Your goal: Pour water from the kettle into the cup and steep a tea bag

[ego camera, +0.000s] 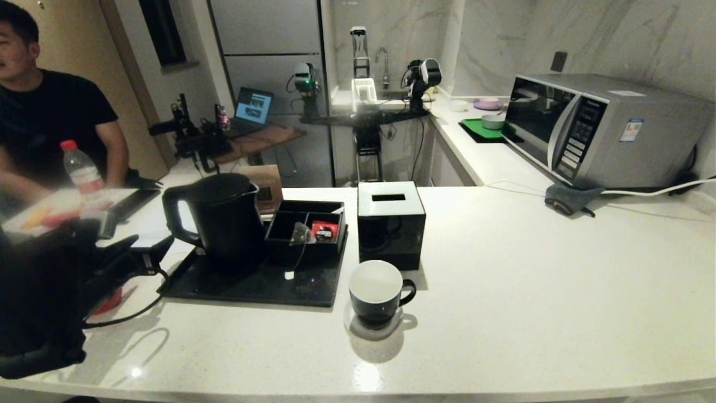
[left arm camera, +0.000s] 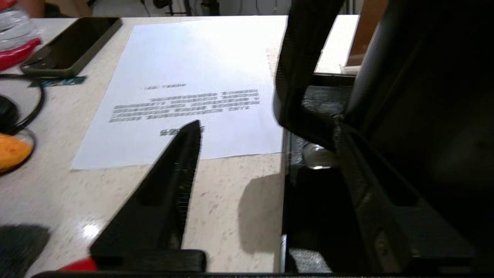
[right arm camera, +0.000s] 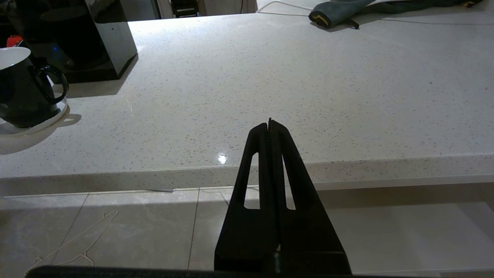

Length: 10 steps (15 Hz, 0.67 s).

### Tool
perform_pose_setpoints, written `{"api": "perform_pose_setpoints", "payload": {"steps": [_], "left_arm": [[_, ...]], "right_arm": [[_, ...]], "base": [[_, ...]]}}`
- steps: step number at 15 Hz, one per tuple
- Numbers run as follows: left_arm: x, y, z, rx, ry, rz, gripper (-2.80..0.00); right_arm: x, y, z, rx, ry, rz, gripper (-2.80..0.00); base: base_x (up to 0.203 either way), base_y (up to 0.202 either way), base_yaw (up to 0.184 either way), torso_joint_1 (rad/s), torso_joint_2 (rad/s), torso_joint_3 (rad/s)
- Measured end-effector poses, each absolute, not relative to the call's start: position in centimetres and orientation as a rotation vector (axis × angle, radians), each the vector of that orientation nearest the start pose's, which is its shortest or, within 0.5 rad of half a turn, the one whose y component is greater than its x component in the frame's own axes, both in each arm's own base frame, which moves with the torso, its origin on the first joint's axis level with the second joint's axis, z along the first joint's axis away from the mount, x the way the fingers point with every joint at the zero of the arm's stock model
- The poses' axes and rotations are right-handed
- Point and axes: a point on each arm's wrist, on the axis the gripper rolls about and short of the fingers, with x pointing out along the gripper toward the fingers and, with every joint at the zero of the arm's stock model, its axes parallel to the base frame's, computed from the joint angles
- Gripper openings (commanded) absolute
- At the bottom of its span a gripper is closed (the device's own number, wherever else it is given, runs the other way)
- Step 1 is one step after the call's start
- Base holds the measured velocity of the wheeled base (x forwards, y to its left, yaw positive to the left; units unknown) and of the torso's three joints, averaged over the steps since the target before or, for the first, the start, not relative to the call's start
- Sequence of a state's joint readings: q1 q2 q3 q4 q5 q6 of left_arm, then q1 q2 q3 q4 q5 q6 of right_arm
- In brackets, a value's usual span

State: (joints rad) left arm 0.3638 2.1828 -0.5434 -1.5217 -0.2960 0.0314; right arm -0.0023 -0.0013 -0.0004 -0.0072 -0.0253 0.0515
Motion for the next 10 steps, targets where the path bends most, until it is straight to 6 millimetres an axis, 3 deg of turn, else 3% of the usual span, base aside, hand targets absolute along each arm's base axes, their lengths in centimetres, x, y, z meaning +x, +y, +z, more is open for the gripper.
{"api": "perform_pose_setpoints", "payload": {"steps": [10], "left_arm": [[34.8,12.4,6.0,-0.011,0.016,0.006,0.0]], "right_arm": [[-2.3,-0.1,7.6,0.052,-0.009,-0.026,-2.8]], "base": [[0.0,0.0,0.0,0.0,0.0,0.0]]}}
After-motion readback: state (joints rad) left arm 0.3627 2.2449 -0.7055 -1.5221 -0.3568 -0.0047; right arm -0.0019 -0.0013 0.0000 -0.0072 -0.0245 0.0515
